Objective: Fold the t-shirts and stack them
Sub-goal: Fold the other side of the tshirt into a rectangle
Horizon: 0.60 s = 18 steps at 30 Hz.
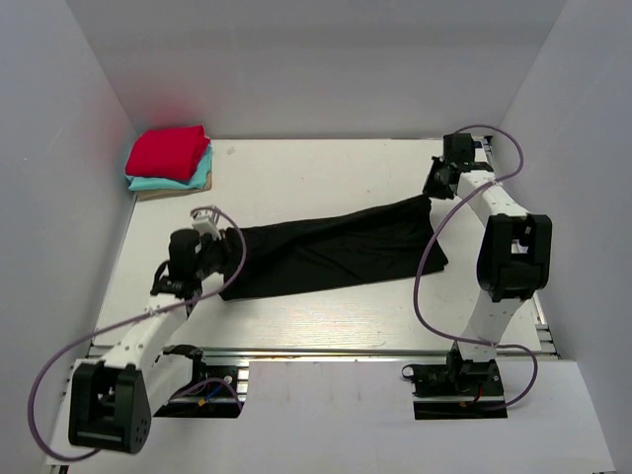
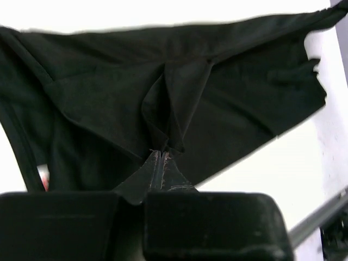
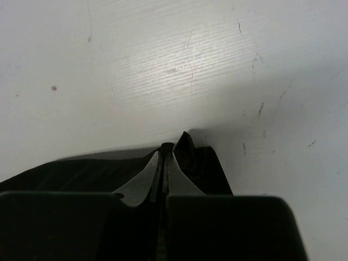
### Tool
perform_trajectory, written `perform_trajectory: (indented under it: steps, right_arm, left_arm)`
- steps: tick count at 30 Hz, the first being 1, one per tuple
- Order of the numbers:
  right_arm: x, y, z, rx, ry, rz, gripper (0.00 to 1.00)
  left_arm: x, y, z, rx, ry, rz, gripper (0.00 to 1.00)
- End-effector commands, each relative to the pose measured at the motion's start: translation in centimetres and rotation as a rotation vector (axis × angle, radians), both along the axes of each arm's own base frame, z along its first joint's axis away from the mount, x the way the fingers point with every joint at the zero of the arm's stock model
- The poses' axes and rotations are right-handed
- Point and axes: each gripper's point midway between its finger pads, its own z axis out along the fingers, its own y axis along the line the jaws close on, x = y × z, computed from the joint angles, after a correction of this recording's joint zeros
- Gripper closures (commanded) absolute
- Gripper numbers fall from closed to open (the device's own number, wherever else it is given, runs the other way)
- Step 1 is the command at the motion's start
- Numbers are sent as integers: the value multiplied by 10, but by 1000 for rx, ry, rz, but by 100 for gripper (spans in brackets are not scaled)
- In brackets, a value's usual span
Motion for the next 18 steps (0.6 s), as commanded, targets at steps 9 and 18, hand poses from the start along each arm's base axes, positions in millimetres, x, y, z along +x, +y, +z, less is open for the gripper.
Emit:
perform_trajectory:
  steps: [9,18]
  right_arm:
    - [-22,0,16,14,-75,24,100]
    - [-69,-21,-34,-44,29,-86,52]
  left_arm:
    - [-66,-4,-54,-77,119,-16,100]
    - [-80,-5,-67,-72,181,-37,45]
